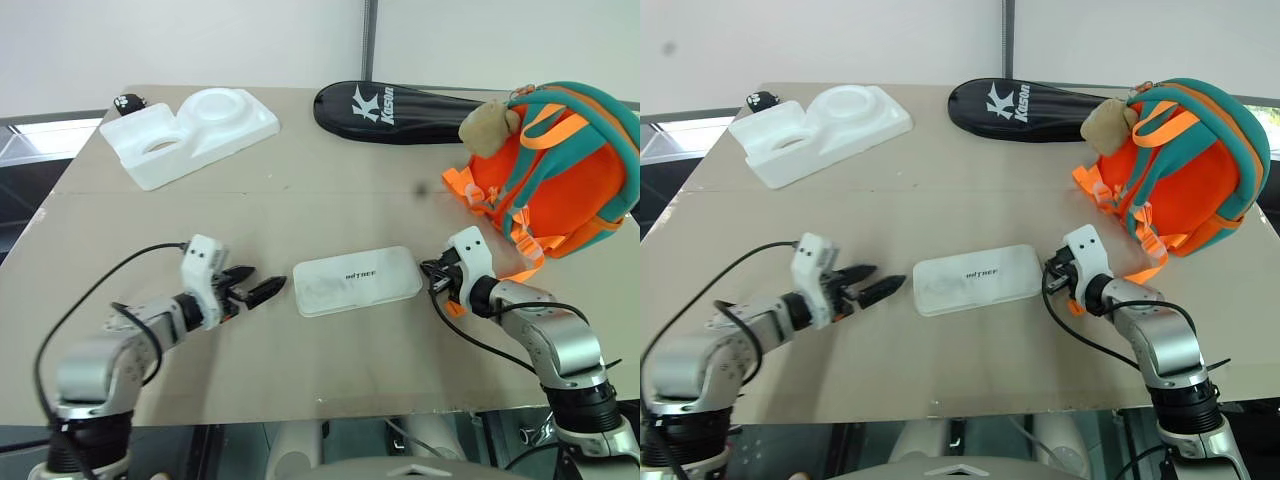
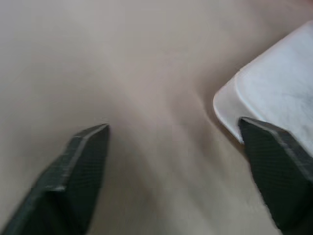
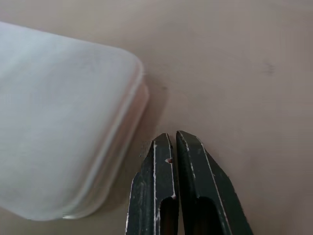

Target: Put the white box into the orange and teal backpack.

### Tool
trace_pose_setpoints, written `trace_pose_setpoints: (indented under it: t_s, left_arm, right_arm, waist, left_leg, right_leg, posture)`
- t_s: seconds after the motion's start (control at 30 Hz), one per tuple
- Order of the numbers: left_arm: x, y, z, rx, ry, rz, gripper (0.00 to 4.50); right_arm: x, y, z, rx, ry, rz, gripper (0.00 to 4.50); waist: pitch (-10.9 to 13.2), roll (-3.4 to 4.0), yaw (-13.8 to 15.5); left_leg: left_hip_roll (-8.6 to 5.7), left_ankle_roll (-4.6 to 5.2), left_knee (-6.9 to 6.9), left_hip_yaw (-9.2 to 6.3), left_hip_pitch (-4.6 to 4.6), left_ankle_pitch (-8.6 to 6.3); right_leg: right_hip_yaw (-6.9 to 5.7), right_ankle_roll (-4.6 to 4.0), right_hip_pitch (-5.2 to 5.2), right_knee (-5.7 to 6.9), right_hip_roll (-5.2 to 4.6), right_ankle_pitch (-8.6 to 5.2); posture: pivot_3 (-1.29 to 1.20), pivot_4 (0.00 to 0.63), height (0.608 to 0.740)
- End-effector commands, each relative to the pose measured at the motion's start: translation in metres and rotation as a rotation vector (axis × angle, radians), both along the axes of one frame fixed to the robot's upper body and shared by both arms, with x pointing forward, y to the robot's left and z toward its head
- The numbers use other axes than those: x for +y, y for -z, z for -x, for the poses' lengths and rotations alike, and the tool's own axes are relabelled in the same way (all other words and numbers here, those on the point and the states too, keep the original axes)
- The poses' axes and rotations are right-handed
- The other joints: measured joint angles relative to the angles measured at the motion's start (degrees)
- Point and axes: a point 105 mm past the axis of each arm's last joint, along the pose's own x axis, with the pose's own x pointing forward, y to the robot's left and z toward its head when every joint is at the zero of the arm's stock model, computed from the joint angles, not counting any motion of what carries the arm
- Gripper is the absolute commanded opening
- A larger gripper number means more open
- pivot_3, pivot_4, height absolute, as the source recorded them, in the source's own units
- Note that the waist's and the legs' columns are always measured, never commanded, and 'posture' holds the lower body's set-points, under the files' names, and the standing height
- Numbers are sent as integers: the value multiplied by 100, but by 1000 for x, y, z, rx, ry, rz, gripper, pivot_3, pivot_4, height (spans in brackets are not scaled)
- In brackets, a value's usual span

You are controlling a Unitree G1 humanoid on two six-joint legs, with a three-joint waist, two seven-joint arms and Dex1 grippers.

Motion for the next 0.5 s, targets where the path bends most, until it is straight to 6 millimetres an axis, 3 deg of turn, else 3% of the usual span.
trace_pose_setpoints:
  t_s: [0.03,0.17,0.33,0.5]
  left_arm:
    - [-10,-8,22,200,87,155,4470]
    - [-23,-3,12,255,61,224,4470]
    - [-54,11,1,314,69,324,4470]
    - [-73,14,-9,323,77,383,4470]
  right_arm:
    - [-3,-9,-3,-52,-7,13,0]
    - [1,-10,-4,-64,-24,18,0]
    - [17,-7,-3,-73,-79,32,0]
    - [45,-6,2,-75,-167,15,0]
  waist:
    - [5,9,5]
    - [6,7,58]
    - [0,1,40]
    - [-7,5,61]
  left_leg:
    - [0,0,0,2,0,0]
    - [-8,0,3,-7,-1,0]
    - [-10,0,8,-7,1,0]
    - [-10,0,6,-11,4,0]
  right_leg:
    - [1,2,0,-1,-2,-1]
    - [-3,5,4,-2,-4,1]
    - [-1,23,9,1,-3,13]
    - [-2,22,11,1,-2,13]
  posture:
    - [0,150,740]
    - [0,150,740]
    - [0,150,740]
    - [0,150,740]
